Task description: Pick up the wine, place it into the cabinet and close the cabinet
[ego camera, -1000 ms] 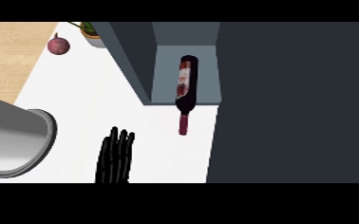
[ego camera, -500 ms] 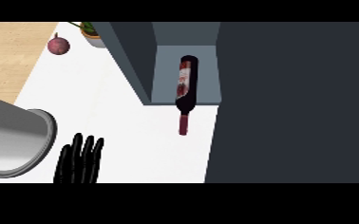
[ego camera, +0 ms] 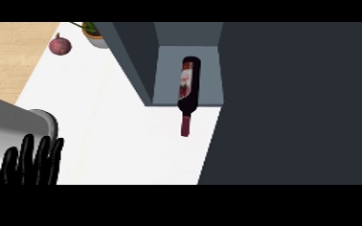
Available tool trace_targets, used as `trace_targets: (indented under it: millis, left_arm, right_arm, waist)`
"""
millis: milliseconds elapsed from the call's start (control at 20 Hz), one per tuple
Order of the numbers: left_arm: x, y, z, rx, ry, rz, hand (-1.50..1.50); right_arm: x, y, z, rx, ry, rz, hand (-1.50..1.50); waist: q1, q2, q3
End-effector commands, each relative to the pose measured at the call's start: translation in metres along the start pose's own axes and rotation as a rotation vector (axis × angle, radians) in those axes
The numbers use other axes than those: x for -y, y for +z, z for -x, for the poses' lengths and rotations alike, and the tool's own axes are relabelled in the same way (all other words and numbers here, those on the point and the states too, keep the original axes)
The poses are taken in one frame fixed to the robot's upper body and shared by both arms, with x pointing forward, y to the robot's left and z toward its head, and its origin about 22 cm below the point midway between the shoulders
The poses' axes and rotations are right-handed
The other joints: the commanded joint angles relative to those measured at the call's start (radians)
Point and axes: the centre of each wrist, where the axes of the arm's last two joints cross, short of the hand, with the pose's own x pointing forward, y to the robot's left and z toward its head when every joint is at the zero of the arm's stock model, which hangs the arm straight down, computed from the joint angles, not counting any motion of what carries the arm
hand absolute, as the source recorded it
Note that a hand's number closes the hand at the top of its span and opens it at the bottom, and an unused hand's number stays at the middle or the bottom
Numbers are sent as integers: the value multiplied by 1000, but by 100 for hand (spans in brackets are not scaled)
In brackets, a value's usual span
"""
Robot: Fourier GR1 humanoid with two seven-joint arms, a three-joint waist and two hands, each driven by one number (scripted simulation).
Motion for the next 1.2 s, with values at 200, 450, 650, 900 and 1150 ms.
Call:
trace_targets:
  millis: [200,450,650,900,1150]
  left_arm:
    - [-42,-8,-17,-1,-27,-27,-150]
    - [-66,-12,-16,-24,-27,-12,-150]
    - [-74,-8,-24,-22,-44,1,-150]
    - [-80,-18,-36,-14,-21,9,-150]
    - [-77,-30,-31,-17,17,9,-150]
  right_arm:
    - [-48,13,-34,106,-1,-131,150]
    - [-72,-7,-25,116,-38,-149,150]
    - [-86,-2,-33,105,-58,-132,150]
    - [-96,-22,-33,147,15,-84,150]
    - [-103,-40,-35,182,67,-55,150]
  waist:
    - [1,-2,-1]
    - [-6,-4,-2]
    - [-2,-4,-1]
    - [11,-6,-3]
    - [3,1,-3]
